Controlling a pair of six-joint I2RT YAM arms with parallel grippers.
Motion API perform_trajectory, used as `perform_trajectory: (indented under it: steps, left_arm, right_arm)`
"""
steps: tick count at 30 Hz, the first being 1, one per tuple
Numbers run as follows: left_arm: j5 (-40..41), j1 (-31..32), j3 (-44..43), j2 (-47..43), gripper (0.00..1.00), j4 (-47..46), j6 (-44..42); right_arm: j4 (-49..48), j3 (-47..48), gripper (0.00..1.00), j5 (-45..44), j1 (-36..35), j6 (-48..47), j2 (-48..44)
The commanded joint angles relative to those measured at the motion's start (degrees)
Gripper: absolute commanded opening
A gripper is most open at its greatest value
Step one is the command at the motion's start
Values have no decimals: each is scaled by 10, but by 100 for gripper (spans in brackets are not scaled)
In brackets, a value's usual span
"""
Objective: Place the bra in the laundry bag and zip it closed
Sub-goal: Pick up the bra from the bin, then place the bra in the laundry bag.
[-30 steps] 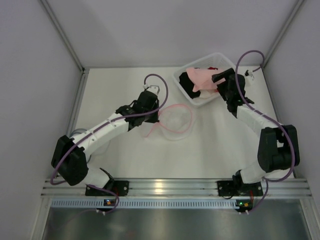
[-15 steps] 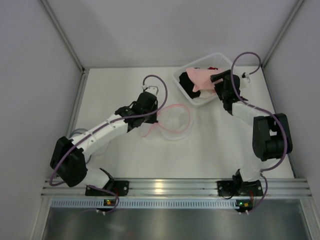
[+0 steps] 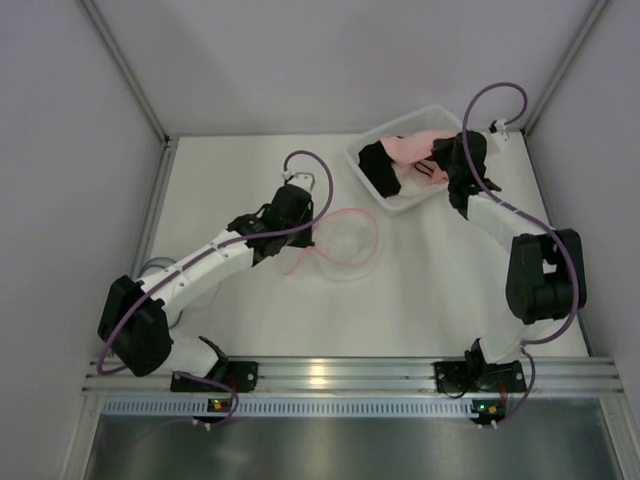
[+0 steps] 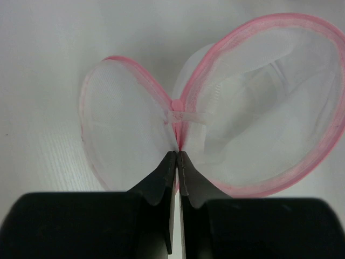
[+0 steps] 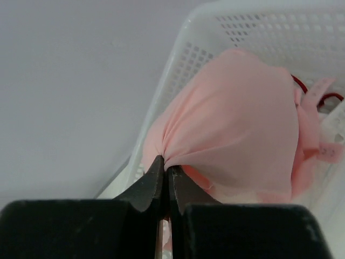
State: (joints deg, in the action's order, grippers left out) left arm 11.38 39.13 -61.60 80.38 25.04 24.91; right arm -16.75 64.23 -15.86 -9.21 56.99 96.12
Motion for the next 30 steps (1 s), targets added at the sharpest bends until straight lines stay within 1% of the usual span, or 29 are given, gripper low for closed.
perform_trajectory:
  steps: [1,2,3,4,6,7,8,9,10,11,13,14,15,16,17,19,20,21,23,25,26,27,30]
  left_arm:
    - [-8,-2,-11,0,11,-28,-12]
    - [-10,-1,-14,0,18,-28,-16]
    - [-14,-1,-20,-3,24,-22,-22]
    - [-14,-2,-39,-3,42,-16,-31]
    - [-10,-1,-61,-9,58,4,-43]
    - [1,-1,-89,-11,72,13,-55]
    - [7,-2,-105,-13,83,22,-63]
    - [12,-2,-120,-17,98,29,-69]
    - [21,-2,-153,-20,98,41,-84]
    - [23,-2,-169,-22,99,45,-93]
    - [24,-2,-210,-28,98,48,-110]
    - [14,-3,-223,-28,98,46,-116]
    - [8,-3,-237,-24,98,46,-122]
    - [-2,-5,-262,-20,98,46,-136]
    - [-27,-8,-272,-14,99,41,-144]
    - [-53,-18,-303,6,98,38,-158]
    - [-89,-24,-313,11,98,38,-158]
    - [-114,-31,-326,20,98,38,-142]
    - [-195,-68,-328,23,98,17,-124]
    - [-231,-93,-331,29,99,0,-101]
    - [-252,-99,-334,32,98,-13,-94]
    - [-295,-100,-341,35,98,-18,-85]
    - [-386,-100,-340,49,98,-49,-55]
  right_arm:
    - [-11,63,0,24,2,-88,-48]
    - [-7,83,0,47,-1,-102,-53]
    - [-2,92,0,57,-3,-135,-57]
    - [2,110,0,70,-5,-155,-59]
    - [9,131,0,122,-12,-207,-67]
    - [32,156,0,142,-13,-221,-69]
    - [43,169,0,186,-13,-233,-70]
    - [56,182,0,208,-13,-261,-73]
    - [71,203,0,230,-14,-275,-75]
    - [80,210,0,280,-13,-288,-77]
    - [94,223,0,338,-13,-323,-87]
    - [106,231,0,401,-12,-333,-94]
    - [114,235,0,430,-12,-347,-98]
    - [123,242,0,461,-13,-352,-101]
    - [139,244,0,518,-13,-355,-109]
    - [145,234,0,566,-14,-348,-118]
    - [146,228,0,609,-13,-343,-130]
    - [146,219,0,631,-13,-344,-138]
    - [138,182,0,673,-15,-350,-168]
    - [139,140,0,693,-18,-365,-199]
    - [148,130,0,695,-19,-388,-207]
    - [166,123,0,697,-19,-400,-215]
    - [188,100,0,711,-21,-419,-236]
